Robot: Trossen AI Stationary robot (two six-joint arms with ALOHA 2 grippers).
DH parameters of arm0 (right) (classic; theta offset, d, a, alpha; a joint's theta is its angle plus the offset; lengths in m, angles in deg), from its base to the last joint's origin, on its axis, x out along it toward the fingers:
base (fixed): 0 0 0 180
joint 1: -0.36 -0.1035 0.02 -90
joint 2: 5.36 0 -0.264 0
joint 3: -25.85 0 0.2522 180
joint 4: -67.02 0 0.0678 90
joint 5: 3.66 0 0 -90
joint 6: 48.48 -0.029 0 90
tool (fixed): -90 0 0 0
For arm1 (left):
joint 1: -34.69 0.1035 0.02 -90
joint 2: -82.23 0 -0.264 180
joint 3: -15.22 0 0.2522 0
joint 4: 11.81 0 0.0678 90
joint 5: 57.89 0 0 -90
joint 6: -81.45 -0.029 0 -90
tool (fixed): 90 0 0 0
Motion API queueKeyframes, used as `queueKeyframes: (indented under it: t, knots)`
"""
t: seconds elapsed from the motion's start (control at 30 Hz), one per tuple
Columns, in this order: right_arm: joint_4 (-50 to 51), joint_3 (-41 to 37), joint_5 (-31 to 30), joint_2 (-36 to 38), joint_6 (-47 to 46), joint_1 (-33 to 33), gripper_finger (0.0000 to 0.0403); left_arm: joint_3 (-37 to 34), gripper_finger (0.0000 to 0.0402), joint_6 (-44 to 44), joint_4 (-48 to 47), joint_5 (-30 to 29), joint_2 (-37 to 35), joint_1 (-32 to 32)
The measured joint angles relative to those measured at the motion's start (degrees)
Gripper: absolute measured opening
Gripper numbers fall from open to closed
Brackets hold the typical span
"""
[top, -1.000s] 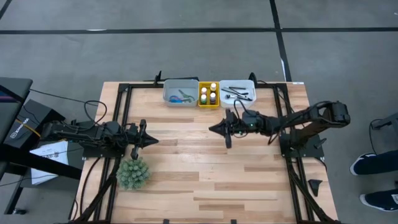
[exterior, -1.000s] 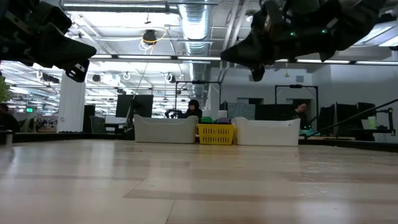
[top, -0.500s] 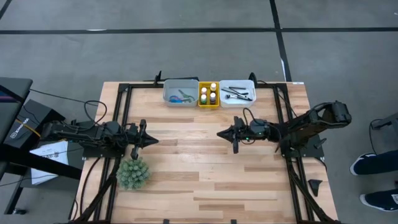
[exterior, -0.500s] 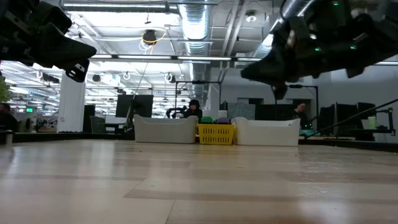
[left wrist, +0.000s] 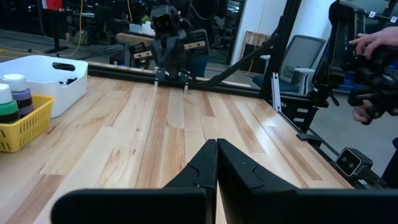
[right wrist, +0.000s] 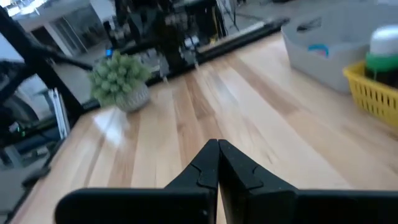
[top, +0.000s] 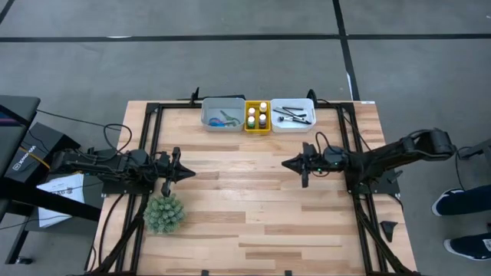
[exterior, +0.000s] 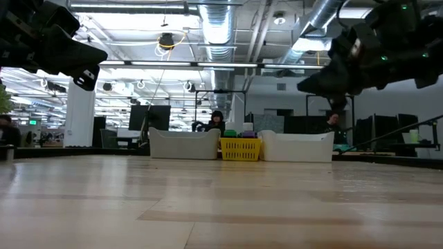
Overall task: Pick & Place Paint Supplies
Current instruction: Return to Home Position
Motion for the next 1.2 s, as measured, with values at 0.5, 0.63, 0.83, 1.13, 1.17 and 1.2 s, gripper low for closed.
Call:
queueKeyframes:
  t: [0.5, 0.63, 0.83, 1.13, 1.17, 1.2]
  knots:
    - [20.88, -0.69, 0.81, 18.24, 6.95, -0.13, 0.0000, 0.00, 0.0000, 0.00, 0.44, 0.00, -0.02, 0.01]
    - [23.83, -0.69, 1.86, 22.22, 7.75, -0.13, 0.0000, 0.00, 0.0000, 0.00, 0.44, 0.00, -0.02, -0.01]
    - [27.19, -0.69, 5.32, 28.37, 9.39, -0.13, 0.0000, 0.00, 0.0000, 0.00, 0.44, 0.00, -0.02, 0.01]
    - [31.06, -5.39, 6.56, 38.44, 9.34, -0.13, 0.0000, 0.00, 0.0000, -0.02, 0.42, 0.00, -0.02, -0.01]
    - [31.06, -6.28, 6.71, 39.42, 8.42, -0.13, 0.0000, 0.00, 0.0000, 0.00, 0.43, 0.00, -0.02, 0.01]
    - [31.05, -7.14, 7.34, 40.41, 7.53, -0.13, 0.0000, 0.00, 0.0000, 0.00, 0.44, 0.00, -0.02, -0.01]
